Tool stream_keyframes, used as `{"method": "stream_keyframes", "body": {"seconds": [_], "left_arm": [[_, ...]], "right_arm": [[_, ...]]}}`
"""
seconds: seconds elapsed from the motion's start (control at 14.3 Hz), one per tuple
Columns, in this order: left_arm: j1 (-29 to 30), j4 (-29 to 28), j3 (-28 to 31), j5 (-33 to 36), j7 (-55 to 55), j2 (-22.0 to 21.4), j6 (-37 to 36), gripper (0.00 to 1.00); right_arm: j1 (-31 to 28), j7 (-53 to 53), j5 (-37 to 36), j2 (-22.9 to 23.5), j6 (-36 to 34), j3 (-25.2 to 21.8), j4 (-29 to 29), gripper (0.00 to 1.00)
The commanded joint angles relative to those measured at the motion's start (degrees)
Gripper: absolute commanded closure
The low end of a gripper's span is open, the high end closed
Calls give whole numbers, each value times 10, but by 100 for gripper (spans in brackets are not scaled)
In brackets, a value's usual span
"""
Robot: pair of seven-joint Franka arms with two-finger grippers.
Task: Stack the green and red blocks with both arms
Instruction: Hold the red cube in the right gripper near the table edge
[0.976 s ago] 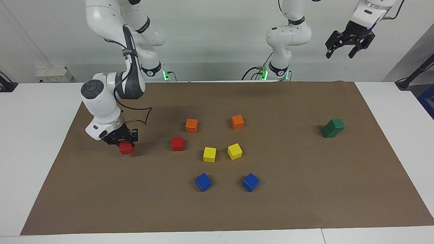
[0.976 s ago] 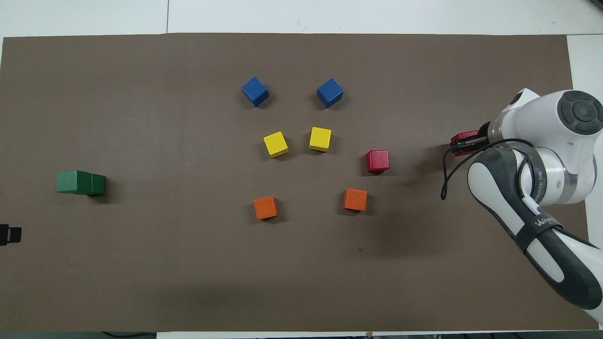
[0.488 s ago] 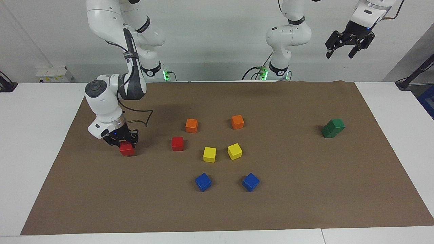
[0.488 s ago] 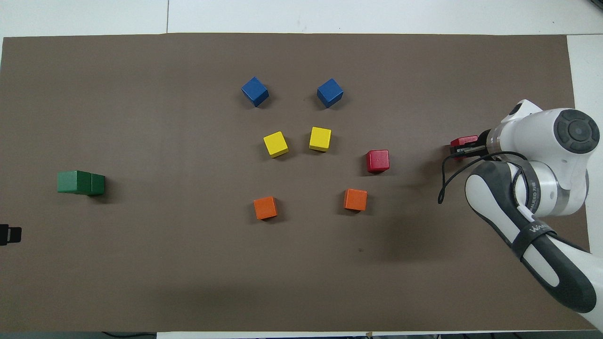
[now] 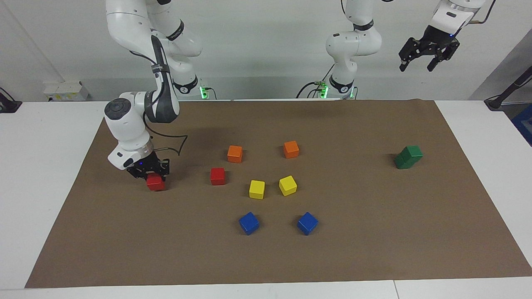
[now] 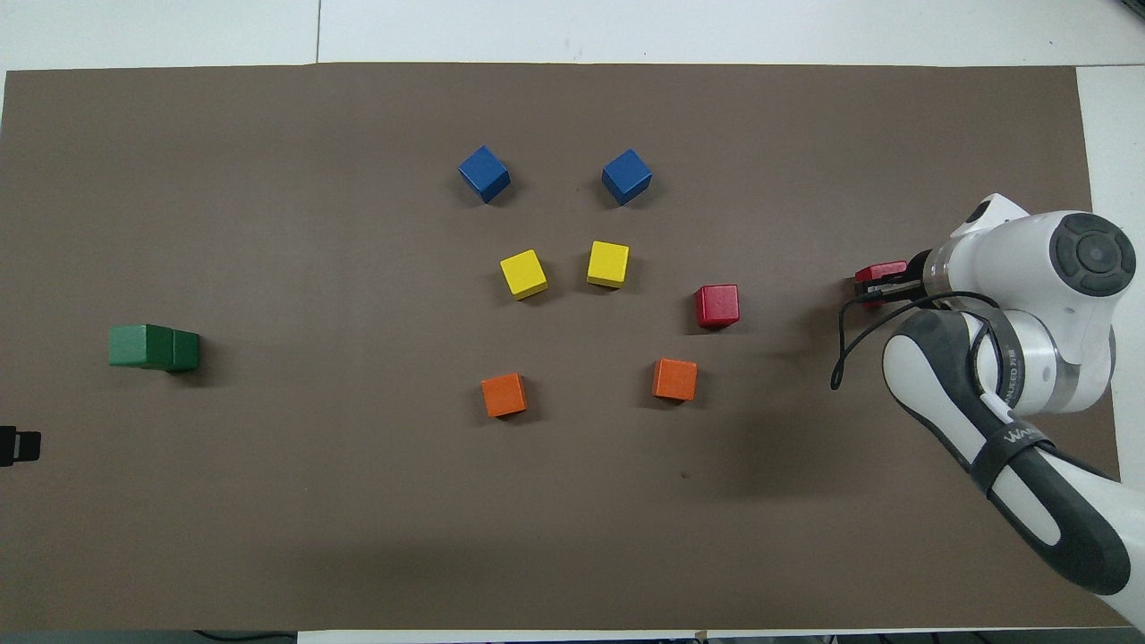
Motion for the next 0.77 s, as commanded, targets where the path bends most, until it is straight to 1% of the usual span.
{"method": "stream_keyframes", "body": {"seconds": [0.0, 0.28, 0.35, 0.49, 0.56, 0.63, 0.7], "left_arm": [[2, -4, -3, 6, -5, -11, -6, 0], [2, -4, -3, 6, -4, -11, -6, 0], [2, -4, -3, 6, -4, -11, -6, 0], [2, -4, -3, 6, -4, -11, -6, 0], [2, -4, -3, 6, -5, -11, -6, 0], [2, -4, -3, 6, -5, -11, -5, 0], [2, -4, -3, 6, -5, -11, -6, 0]], "right_arm": [[-13, -4, 7, 9, 46, 7, -17, 100], [-15, -8, 7, 16, 51, 7, -17, 100], [-16, -8, 7, 16, 51, 7, -17, 98], [-15, -7, 7, 15, 50, 8, -16, 87], [-15, -3, 7, 15, 48, 8, -16, 42], [-16, -4, 7, 15, 45, 8, -14, 1], [-15, -5, 7, 15, 41, 8, -12, 0]]}}
